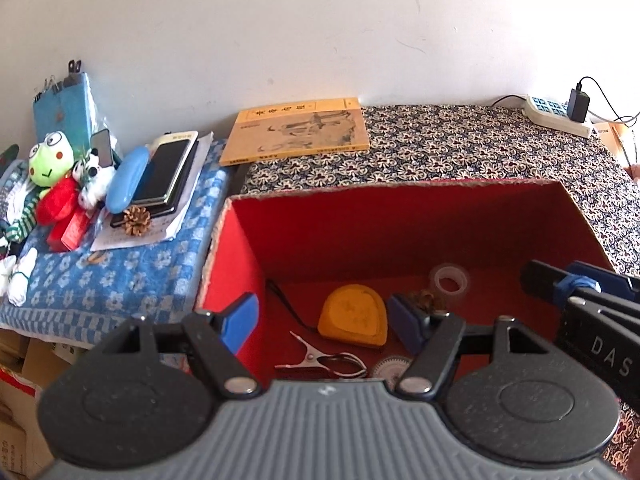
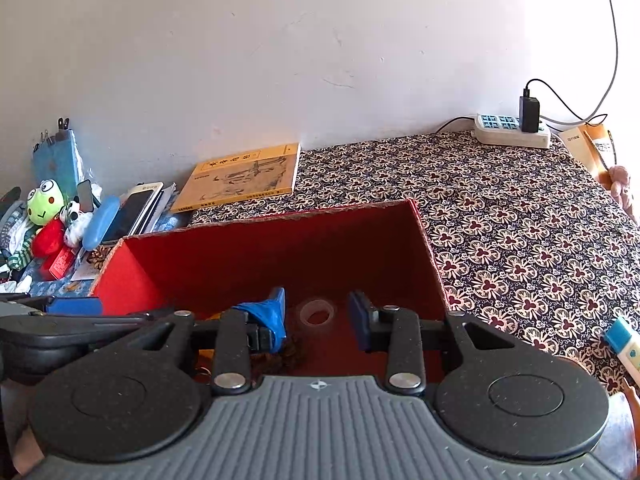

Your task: Organize rigid objects

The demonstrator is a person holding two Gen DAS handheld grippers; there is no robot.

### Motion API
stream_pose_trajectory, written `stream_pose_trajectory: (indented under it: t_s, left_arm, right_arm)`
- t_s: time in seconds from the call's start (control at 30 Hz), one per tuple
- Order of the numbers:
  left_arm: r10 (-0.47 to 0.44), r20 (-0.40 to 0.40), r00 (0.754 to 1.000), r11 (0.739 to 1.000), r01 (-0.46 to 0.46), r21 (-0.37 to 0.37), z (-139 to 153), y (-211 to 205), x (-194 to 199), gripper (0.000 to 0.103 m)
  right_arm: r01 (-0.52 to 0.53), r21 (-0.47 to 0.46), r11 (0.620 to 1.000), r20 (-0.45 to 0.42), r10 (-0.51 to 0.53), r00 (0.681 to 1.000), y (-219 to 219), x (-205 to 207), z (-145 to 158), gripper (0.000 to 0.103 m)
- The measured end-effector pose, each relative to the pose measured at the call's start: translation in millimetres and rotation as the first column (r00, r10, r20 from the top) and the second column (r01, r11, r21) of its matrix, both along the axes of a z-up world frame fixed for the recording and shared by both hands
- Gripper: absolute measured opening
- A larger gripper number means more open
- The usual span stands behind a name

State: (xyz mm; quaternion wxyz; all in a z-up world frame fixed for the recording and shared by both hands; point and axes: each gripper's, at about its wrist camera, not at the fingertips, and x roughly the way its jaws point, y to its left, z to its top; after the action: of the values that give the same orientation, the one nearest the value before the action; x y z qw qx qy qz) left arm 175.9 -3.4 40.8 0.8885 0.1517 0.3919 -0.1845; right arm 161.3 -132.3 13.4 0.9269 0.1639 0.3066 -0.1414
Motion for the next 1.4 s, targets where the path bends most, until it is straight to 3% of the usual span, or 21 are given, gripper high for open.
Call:
stream_pose_trajectory:
  t_s: [1.4]
  left_arm:
    - [0.012, -0.097, 0.995, 1.000, -0.009, 0.026, -29, -8, 20, 0.072]
  right_arm:
    - [-0.024, 0.029, 0.999, -0.071, 0.026, 0.997, -5, 21, -24, 0.019]
